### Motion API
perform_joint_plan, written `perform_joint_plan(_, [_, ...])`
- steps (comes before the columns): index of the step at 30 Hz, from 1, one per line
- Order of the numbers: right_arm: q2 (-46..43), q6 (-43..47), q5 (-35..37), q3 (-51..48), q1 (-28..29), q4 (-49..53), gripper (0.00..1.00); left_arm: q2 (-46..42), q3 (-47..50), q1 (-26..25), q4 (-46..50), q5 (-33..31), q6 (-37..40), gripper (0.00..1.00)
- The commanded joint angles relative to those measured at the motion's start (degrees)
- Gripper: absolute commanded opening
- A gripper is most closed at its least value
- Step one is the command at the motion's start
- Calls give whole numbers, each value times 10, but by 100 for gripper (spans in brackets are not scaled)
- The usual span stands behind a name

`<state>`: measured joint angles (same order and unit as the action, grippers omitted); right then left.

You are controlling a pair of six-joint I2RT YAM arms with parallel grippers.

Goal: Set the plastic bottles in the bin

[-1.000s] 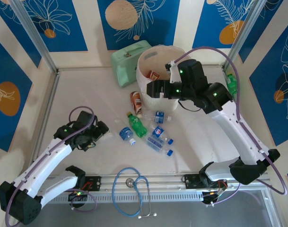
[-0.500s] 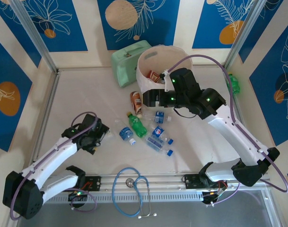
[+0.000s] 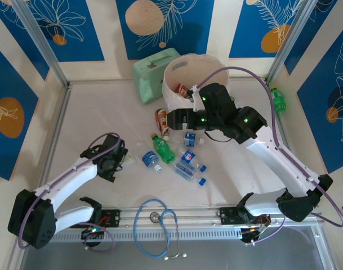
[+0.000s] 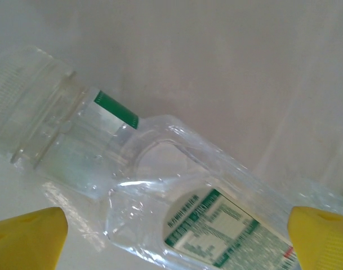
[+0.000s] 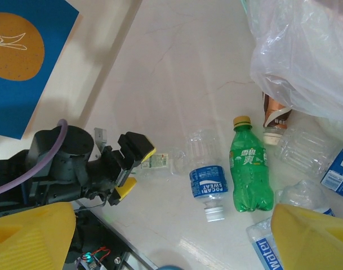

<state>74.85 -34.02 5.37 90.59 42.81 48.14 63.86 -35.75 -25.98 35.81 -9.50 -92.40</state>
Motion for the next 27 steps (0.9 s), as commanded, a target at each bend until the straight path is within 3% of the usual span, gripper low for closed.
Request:
perform_joint_plan(1, [-5,-8,-11,-9,6,-3,90,19,9,4,-18,3,-59,100])
perform_joint_plan(5, [-6,-11,-16,-16,7,-6,90,55,6,6,-49,2,-61,100])
perform_joint_plan(11, [-17,-16,-15,-35,8,-5,89,98,-2,12,-76,4,-56,87])
perform_joint_plan(27, [-57,-36,-4,-77,8,-1,86,130,-62,34,-19,-32,73,66])
